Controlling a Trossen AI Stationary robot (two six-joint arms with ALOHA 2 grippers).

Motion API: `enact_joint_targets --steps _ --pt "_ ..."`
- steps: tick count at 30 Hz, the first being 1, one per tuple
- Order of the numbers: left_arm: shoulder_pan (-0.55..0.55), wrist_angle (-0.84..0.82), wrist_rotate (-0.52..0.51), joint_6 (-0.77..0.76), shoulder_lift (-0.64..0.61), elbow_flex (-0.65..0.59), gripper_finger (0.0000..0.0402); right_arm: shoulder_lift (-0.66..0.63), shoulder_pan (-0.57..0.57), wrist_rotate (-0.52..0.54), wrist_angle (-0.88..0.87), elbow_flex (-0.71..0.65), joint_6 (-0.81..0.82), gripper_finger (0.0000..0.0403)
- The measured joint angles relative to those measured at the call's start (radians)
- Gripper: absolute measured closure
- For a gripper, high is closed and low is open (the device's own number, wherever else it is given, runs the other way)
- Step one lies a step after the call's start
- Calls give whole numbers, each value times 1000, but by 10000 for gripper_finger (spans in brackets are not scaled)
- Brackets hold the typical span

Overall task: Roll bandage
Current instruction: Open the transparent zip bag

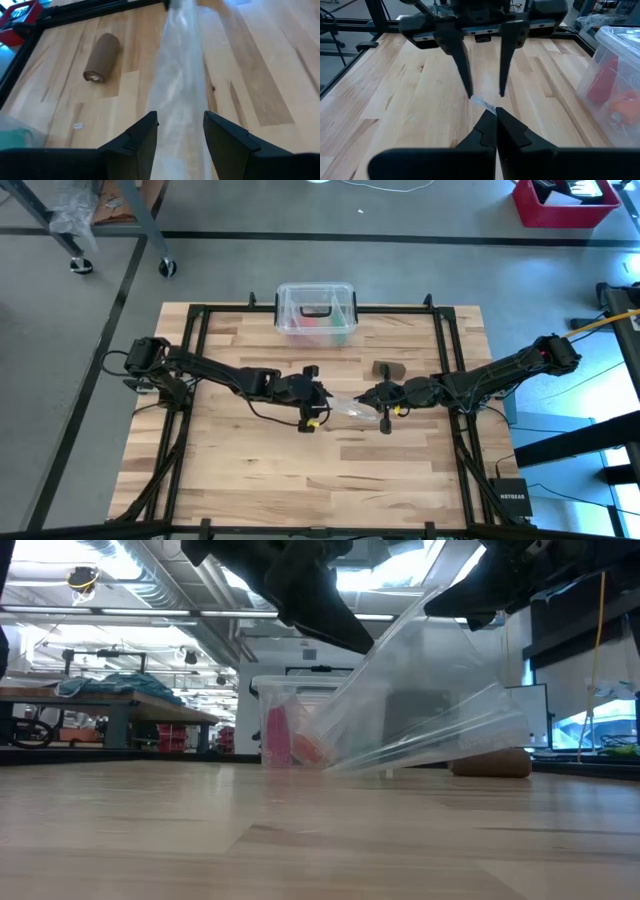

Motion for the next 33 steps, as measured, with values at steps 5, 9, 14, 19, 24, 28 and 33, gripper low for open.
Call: enact_joint_targets --steps 5,9,14,19,24,28,33 --pt "0 0 -1 1 0 0 249 0 0 0 2 0 0 400" --pt "0 0 0 -12 0 0 249 0 0 0 3 0 0 400" --pt "-20 11 32 9 0 0 249 0 0 0 3 0 0 400" --pt "-13 17 13 19 0 0 249 0 0 0 3 0 0 400" --pt "-4 16 -7 13 0 0 249 0 0 0 4 0 0 400" --pt "-3 18 -4 12 0 -4 249 0 0 0 7 0 0 400" --pt "0 10 -17 17 14 -6 249 0 0 0 8 0 0 400"
